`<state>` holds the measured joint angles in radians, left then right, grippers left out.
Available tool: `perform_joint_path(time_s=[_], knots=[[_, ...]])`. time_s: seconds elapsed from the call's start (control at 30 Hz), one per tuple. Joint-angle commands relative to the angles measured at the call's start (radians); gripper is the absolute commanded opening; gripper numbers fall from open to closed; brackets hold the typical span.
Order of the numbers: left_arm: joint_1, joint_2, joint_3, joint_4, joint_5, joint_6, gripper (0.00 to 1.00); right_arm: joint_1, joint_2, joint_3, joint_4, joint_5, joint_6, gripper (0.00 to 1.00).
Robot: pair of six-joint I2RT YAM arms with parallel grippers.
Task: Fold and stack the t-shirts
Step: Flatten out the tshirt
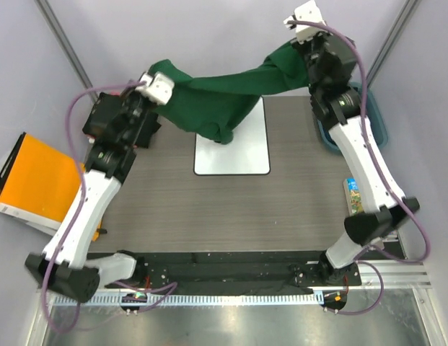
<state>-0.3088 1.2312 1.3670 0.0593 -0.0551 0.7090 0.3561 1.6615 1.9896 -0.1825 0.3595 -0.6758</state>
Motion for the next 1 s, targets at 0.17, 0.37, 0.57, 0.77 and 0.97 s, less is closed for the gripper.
perform_joint_path(time_s=[0.17, 0.37, 0.57, 0.77, 0.97], knots=[[-0.001, -0.343, -0.152, 0.068, 0.48, -0.227, 0.0, 0.081, -0.261, -0.097, 0.288, 0.095, -0.295, 0.01], [-0.001, -0.452, -0.151, 0.004, 0.636, -0.366, 0.0, 0.092, -0.293, -0.04, 0.392, 0.032, -0.376, 0.01], [-0.003, -0.427, -0.221, -0.01, 0.591, -0.37, 0.0, 0.09, -0.128, -0.003, 0.454, -0.005, -0.372, 0.01], [-0.001, -0.377, -0.29, -0.137, 0.612, -0.234, 0.0, 0.061, 0.175, 0.036, 0.473, -0.076, -0.285, 0.01], [-0.001, -0.342, -0.342, -0.349, 0.529, -0.111, 0.0, 0.058, 0.602, 0.454, 0.399, -0.137, -0.258, 0.25]])
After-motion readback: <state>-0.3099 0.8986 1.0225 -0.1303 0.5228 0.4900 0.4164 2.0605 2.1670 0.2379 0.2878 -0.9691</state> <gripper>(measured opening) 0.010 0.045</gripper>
